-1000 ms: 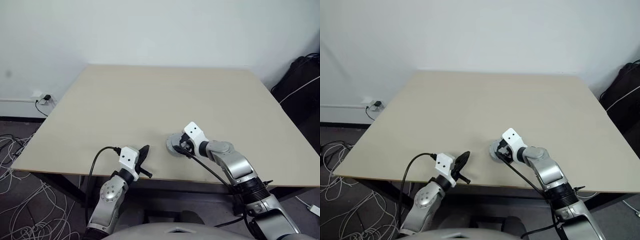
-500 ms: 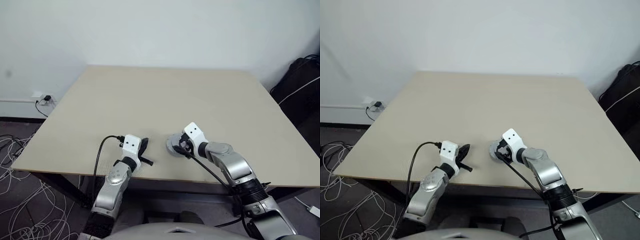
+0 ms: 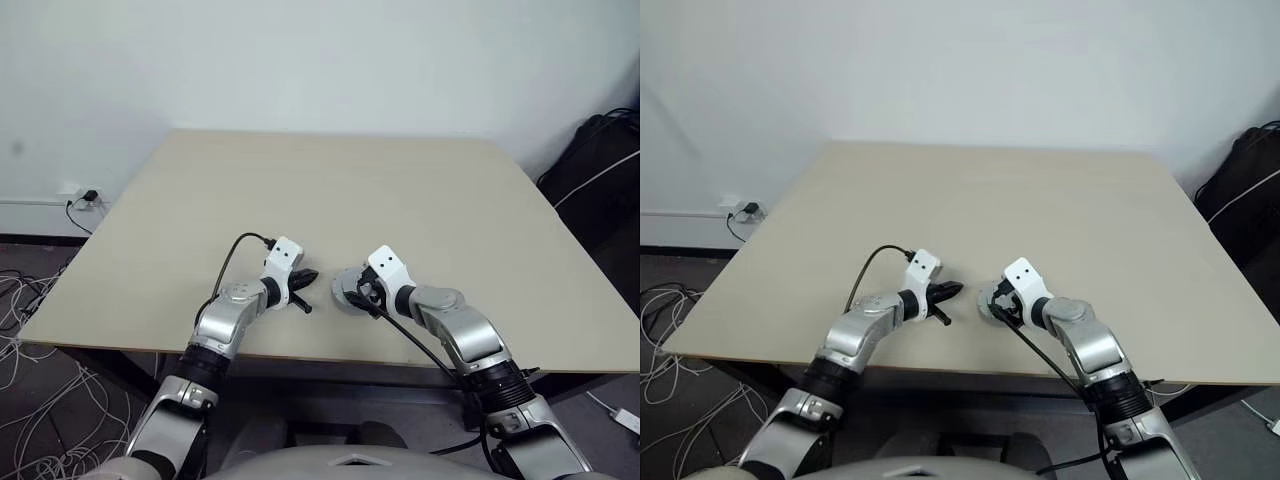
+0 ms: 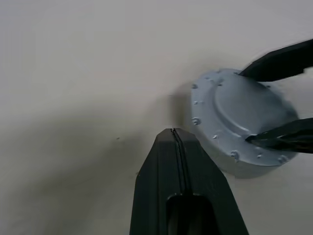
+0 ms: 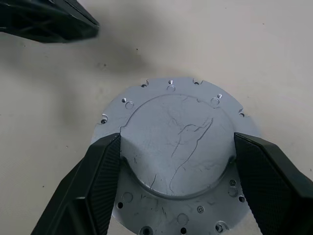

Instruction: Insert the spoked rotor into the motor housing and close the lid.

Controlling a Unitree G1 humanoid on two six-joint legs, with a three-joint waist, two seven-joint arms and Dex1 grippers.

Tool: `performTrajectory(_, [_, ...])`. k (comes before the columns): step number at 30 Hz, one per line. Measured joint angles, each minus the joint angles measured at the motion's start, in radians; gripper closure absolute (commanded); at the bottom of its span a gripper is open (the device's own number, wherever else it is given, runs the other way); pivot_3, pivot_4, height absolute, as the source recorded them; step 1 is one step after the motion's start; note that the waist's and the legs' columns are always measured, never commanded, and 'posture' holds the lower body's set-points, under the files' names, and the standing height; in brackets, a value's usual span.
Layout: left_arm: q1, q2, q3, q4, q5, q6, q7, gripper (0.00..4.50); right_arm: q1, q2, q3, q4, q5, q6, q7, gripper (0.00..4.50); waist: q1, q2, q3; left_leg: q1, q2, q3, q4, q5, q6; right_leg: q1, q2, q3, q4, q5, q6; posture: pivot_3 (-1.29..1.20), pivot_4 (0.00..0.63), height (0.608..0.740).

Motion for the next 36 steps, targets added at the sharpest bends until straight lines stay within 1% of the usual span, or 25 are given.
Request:
performTrajectory(6, [-0.062, -0.008, -0.018, 0.044, -0.01, 0.035, -0.102, 4.5, 0.01, 0.001, -0.004, -0.013, 0.0, 0.001, -0.002, 1.28, -0.002, 0.0, 0.0, -0.001, 0.0, 0.0, -0.002, 0.0, 0.0, -0.001, 0.0, 0.0, -0.002, 0.0, 0.0, 0.0, 0.0, 0.74])
performTrajectory(11, [-0.127, -0.034, -0.048, 0.117, 0.023, 0.04, -0.099, 4.5, 0.011, 0.005, -0.006, -0.013, 0.0, 0.003, -0.004, 1.28, -0.003, 0.0, 0.0, -0.001, 0.0, 0.0, -0.002, 0.0, 0.001, -0.001, -0.001, 0.0, -0.003, 0.0, 0.0, 0.0, 0.0, 0.74])
performTrajectory(17, [-0.17, -0.08, -0.086, 0.2, 0.057, 0.038, -0.1, 4.5, 0.011, 0.005, -0.007, -0.017, 0.0, 0.009, -0.004, 1.28, -0.004, 0.0, 0.0, -0.002, 0.0, 0.0, -0.002, -0.001, 0.001, -0.001, -0.001, 0.0, -0.003, 0.0, 0.0, 0.0, 0.0, 0.74])
performTrajectory(25, [-0.244, -0.139, -0.087, 0.307, 0.107, 0.01, -0.042, 4.5, 0.015, 0.006, -0.007, -0.027, 0.0, 0.018, -0.008, 1.28, -0.002, -0.001, 0.0, -0.002, 0.0, 0.0, -0.002, -0.001, 0.001, -0.001, -0.001, 0.0, -0.003, 0.001, 0.001, 0.0, 0.0, 0.74])
performTrajectory(29, [-0.258, -0.151, -0.085, 0.33, 0.121, -0.001, -0.017, 4.5, 0.016, 0.007, -0.008, -0.032, -0.001, 0.019, -0.009, 1.28, -0.002, -0.001, -0.001, -0.002, 0.0, 0.0, -0.002, -0.001, 0.001, 0.0, -0.001, 0.0, -0.003, 0.001, 0.001, 0.0, 0.0, 0.74])
performTrajectory(36, [-0.253, -0.15, -0.088, 0.326, 0.123, 0.006, -0.065, 4.5, 0.024, 0.007, -0.007, -0.04, -0.001, 0.02, -0.014, 1.28, -0.002, -0.001, -0.001, -0.002, -0.001, 0.0, -0.002, -0.001, 0.002, 0.0, -0.002, 0.0, -0.004, 0.001, 0.001, 0.0, 0.0, 0.74])
